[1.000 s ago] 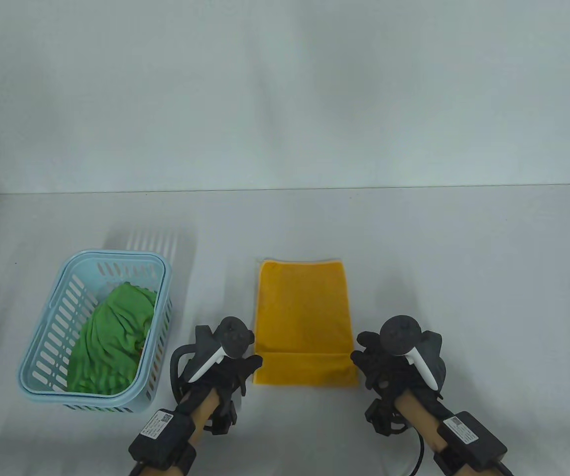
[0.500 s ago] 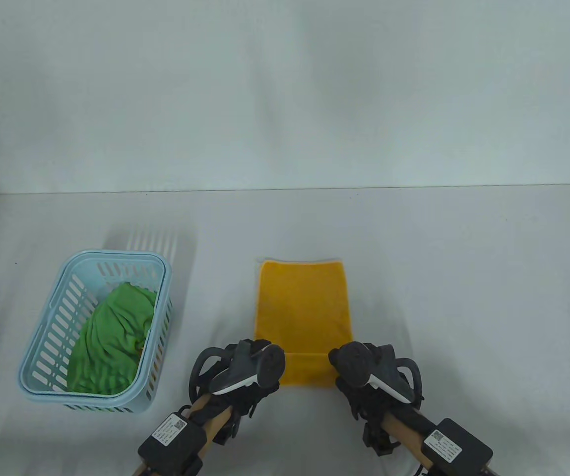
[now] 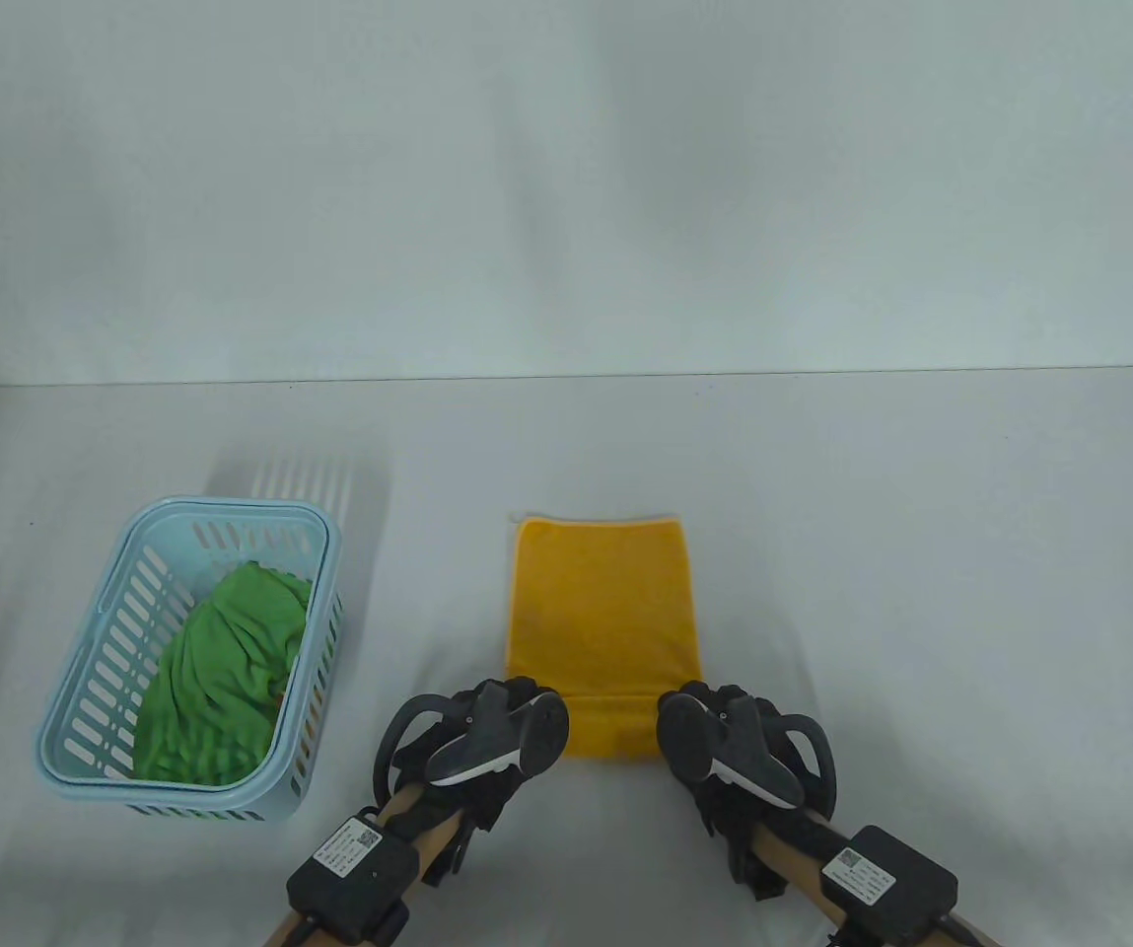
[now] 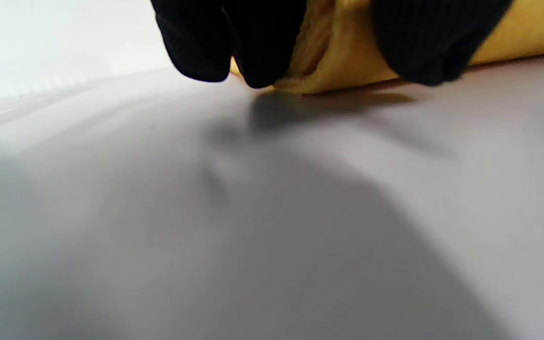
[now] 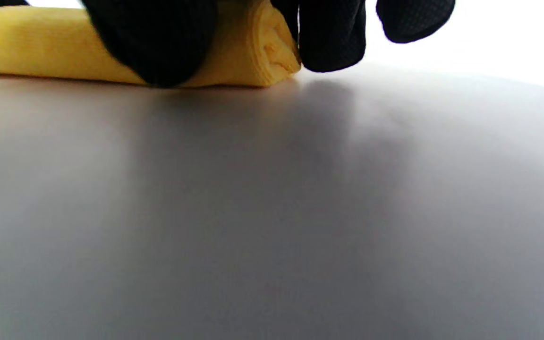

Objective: Roll square towel into towel roll

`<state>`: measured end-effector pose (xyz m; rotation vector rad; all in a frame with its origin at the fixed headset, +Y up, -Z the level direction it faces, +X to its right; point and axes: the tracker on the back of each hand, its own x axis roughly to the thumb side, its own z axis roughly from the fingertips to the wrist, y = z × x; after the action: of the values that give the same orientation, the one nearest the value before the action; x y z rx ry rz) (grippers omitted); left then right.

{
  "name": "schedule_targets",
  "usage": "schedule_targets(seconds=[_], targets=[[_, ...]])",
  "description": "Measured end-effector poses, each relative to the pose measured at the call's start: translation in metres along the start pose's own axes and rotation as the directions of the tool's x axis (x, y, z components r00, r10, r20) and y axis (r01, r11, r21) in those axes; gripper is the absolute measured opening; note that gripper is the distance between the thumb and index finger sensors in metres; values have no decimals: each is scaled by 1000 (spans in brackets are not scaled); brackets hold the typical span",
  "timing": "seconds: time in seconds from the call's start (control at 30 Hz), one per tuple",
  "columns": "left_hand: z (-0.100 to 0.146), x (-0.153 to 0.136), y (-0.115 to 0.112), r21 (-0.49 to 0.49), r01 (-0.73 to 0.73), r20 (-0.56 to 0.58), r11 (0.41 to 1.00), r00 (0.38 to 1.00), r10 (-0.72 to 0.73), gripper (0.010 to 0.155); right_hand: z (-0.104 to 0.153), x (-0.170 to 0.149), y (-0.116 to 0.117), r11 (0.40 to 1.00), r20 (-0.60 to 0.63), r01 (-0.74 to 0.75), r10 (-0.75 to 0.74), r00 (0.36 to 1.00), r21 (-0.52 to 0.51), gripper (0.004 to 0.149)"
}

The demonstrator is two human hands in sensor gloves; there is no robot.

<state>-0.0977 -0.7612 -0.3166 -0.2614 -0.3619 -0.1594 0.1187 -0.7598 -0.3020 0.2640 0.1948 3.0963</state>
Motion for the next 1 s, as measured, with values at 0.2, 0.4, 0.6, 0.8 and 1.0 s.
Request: schedule_targets(seconds=[0.2,0.4,0.6,0.8,1.0], targets=[[0,-3,5,13,-39,-20,999,999,39,64,-4,-8,-6,996,-3,87,-87,996,33,53],[1,-20,10,-28,-241,-28,970,970,240,62,-10,-27,-14,947,-50,306,-302,952,97,53],[1,-31,13,-31,-386,-57,922,922,384,61,-12,-40,-14,870,-120,482,-470,875,105,53],[3,-36,13,-44,-463,-69,885,885,460,60,-13,-46,-12,841,-173,532,-512,841,101,54],[0,-39,9,-14,-456,-147,890,881,449,61,-16,-55,-10,819,-240,573,-554,797,14,58]])
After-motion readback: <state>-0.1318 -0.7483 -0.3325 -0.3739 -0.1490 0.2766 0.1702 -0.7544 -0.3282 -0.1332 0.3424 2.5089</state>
